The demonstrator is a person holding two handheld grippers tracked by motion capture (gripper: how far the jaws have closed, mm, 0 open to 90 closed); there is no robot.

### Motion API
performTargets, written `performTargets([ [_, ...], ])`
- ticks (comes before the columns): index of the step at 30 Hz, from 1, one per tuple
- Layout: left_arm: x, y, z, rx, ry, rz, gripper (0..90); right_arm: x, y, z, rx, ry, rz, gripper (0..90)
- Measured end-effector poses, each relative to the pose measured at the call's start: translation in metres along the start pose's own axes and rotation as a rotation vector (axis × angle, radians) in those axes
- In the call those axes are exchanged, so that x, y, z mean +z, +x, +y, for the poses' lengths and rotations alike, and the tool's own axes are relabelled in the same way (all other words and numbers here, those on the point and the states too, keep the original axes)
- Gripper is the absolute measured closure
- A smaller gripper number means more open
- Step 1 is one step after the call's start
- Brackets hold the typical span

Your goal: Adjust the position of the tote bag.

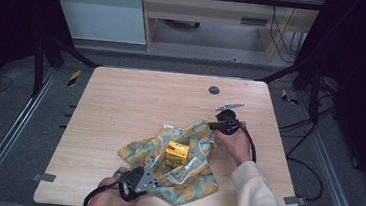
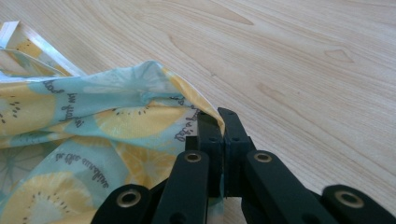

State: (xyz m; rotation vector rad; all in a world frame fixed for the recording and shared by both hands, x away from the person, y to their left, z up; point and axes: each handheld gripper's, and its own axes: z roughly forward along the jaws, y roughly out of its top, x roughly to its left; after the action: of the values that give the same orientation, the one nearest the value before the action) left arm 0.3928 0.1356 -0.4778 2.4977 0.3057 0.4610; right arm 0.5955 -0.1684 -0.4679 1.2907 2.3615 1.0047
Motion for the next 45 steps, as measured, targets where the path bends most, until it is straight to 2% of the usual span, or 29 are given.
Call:
performTargets([
  [4, 0.004, -0.002, 0.001, 0.013, 0.010, -0.006, 89.9, 0.001, -0.002, 0.002, 0.009, -0.001, -0.015, 89.8],
  [15, 0.009, -0.006, 0.003, 0.011, 0.014, -0.031, 90.0, 0.001, -0.008, 0.010, 0.023, -0.021, -0.037, 89.8],
  [28, 0.005, -0.006, 0.004, 0.017, 0.012, -0.038, 90.0, 0.002, -0.016, 0.008, 0.055, -0.031, -0.062, 89.9],
  [33, 0.007, -0.008, 0.005, 0.018, 0.009, -0.046, 90.0, -0.001, -0.019, 0.008, 0.047, -0.046, -0.064, 89.9],
  [35, 0.007, -0.009, 0.006, 0.018, 0.003, -0.058, 90.0, -0.002, -0.020, 0.009, 0.067, -0.051, -0.062, 89.9],
  [38, 0.010, -0.009, 0.007, 0.010, -0.004, -0.064, 90.0, -0.004, -0.020, 0.013, 0.058, -0.046, -0.069, 89.8],
  [40, 0.010, -0.011, 0.008, 0.013, -0.001, -0.050, 90.0, -0.007, -0.017, 0.015, 0.049, -0.053, -0.072, 89.3],
  [42, 0.006, -0.012, 0.008, 0.004, -0.017, -0.038, 89.3, -0.010, -0.016, 0.016, 0.042, -0.054, -0.062, 86.9],
  [43, 0.005, -0.012, 0.008, -0.010, -0.037, -0.032, 87.0, -0.013, -0.015, 0.016, 0.037, -0.057, -0.067, 82.9],
  [45, -0.002, -0.009, 0.009, -0.032, -0.061, 0.008, 76.9, -0.020, -0.013, 0.017, 0.040, -0.068, -0.077, 70.6],
])
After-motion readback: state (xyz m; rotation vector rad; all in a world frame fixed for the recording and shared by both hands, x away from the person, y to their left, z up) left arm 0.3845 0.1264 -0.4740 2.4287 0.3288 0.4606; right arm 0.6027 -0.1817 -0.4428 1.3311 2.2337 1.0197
